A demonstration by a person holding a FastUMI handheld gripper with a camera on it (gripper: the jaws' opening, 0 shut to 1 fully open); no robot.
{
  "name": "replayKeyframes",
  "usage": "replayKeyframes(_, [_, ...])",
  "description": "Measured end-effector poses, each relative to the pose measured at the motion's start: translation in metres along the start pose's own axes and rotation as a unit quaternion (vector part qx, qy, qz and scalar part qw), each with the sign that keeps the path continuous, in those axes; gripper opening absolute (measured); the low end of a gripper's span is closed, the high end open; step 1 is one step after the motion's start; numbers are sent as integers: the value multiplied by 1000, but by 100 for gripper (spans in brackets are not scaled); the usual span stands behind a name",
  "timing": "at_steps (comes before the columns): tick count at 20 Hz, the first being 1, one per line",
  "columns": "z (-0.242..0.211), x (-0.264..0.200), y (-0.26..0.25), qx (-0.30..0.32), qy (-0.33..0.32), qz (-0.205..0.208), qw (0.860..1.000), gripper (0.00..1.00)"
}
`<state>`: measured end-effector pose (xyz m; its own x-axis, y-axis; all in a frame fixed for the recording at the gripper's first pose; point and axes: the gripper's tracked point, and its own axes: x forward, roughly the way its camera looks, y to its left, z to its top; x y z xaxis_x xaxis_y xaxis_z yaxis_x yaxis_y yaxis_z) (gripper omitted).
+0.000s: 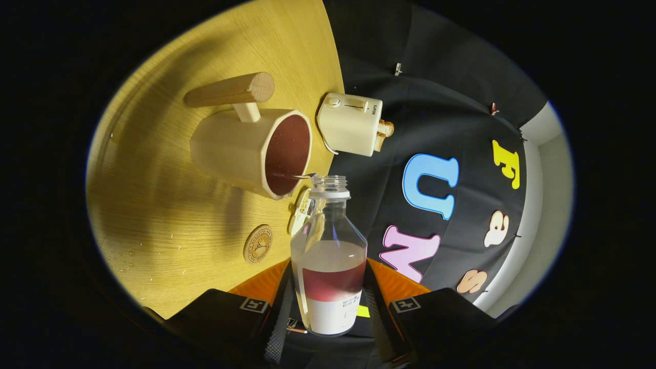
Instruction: Take the bottle from table, then pour the juice into the cup, finally place the bottle on the coaster
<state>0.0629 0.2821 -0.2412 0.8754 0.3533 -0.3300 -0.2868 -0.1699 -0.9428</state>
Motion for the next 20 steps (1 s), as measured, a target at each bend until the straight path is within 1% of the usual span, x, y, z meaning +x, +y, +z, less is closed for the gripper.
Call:
replayKeyframes(15, [-7, 0, -2, -20, -3, 0, 1000, 71])
replayKeyframes(20, [-1, 1, -2, -36, -13, -3, 999, 71])
